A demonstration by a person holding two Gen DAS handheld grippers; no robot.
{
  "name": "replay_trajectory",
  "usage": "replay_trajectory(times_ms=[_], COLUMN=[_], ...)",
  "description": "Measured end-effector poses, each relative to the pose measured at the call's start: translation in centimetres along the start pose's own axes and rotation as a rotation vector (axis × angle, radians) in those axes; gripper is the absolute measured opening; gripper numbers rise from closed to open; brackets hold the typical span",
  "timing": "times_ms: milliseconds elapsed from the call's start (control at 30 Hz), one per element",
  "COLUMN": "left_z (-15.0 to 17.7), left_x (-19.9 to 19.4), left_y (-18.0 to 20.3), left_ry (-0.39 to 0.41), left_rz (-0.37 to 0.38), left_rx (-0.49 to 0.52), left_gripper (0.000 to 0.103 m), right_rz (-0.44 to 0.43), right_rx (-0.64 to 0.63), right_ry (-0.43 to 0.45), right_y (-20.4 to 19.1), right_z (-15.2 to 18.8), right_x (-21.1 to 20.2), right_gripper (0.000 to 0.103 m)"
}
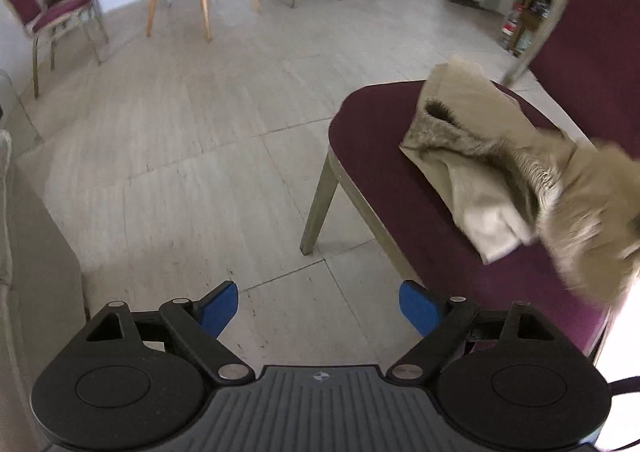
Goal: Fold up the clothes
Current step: 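Grasp the beige jacket cuffs with both grippers and lift it off the chair, then carry the jacket over the pink blanket and lower it with both grippers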
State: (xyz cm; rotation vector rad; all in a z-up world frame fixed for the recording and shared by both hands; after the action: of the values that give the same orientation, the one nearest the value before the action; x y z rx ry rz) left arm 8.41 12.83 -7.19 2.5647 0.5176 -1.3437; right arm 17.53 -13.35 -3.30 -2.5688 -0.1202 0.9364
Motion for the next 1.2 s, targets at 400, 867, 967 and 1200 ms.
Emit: replay_trajectory(times_ms=[400,867,967,1200], left_z=[3.6,16.7,17.0,15.8], left_x=[-17.0,-23.1,-20.8,-16.0], left_y=[8.5,18.1,16.8,12.1], left_ry=[0.274,0.187,0.159,0.1], left_rz=[0.32,0.526,0.463,0.31], left_rx=[0.272,0.589,0.596,0.534], left_gripper=[0.091,0.091,0.091,0.09], right_rz=[-0.012,0.427,0.352,0.054], right_rx=[0.219,-0.19,-0.285,-0.231], right_ry=[0.636,0.613,0.439,-0.003], right_y=[13.4,16.2,14.2,10.8], right_z=[-6.7,-5.6,-1.2,11.4], right_x=[-36.9,-43.0,-36.8,-28.9], right_gripper=[0.004,0.004,0.004,0.053])
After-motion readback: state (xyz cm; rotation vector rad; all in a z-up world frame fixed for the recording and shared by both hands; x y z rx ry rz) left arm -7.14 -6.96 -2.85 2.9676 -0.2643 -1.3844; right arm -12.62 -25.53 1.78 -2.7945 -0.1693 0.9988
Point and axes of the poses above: each gripper's, at about its wrist camera, not at the fingertips, and x roughly the way its jaws point, y to its right, z to its underside, the point moved 7 cm from there along x, roughly the way its jaws point, and after that the axes turned 4 degrees about -z, right-handed, at the moved point
